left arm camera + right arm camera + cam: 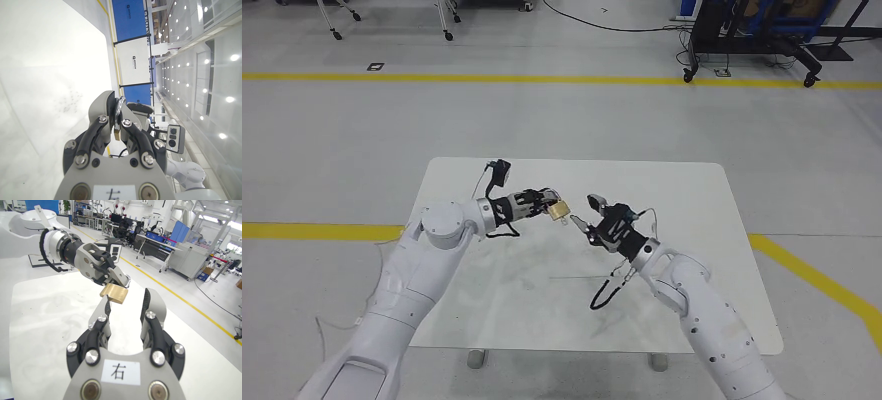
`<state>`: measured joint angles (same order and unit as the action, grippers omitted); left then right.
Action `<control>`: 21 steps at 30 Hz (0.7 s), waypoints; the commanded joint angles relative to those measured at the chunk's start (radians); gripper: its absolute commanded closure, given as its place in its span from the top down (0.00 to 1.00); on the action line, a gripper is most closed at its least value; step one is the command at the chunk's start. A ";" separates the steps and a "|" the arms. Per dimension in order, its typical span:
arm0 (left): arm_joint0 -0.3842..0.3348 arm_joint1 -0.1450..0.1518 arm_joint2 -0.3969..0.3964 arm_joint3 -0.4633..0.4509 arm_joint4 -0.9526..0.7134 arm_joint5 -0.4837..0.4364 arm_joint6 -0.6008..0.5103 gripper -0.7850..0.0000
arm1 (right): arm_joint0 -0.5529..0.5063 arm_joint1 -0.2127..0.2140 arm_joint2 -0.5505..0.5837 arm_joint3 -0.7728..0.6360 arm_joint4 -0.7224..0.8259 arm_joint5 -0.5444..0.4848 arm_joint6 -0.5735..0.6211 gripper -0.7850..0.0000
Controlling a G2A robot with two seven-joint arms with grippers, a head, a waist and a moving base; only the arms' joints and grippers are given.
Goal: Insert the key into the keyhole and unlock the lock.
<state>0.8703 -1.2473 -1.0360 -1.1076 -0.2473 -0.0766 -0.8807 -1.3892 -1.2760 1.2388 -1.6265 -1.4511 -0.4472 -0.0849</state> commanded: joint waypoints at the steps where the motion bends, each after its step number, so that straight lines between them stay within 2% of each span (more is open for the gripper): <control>1: -0.004 -0.001 0.016 -0.001 0.038 0.016 0.004 0.00 | -0.038 0.009 0.058 -0.024 0.012 0.016 -0.001 0.85; 3: -0.010 -0.004 0.042 -0.006 0.089 0.038 0.013 0.00 | -0.075 0.014 0.104 -0.053 0.042 0.045 0.034 1.00; 7: -0.021 -0.017 0.108 -0.020 0.178 0.067 0.051 0.00 | -0.130 0.023 0.169 -0.114 0.064 0.080 0.085 1.00; 13: -0.060 -0.053 0.235 0.019 0.318 0.179 0.127 0.00 | -0.171 0.030 0.190 -0.191 -0.005 0.112 0.145 1.00; 21: -0.117 -0.096 0.333 0.105 0.383 0.262 0.105 0.00 | -0.171 0.030 0.190 -0.191 -0.005 0.112 0.145 1.00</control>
<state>0.7609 -1.3387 -0.7118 -1.0139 0.1283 0.1770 -0.7741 -1.5603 -1.2455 1.4289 -1.8178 -1.4558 -0.3348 0.0604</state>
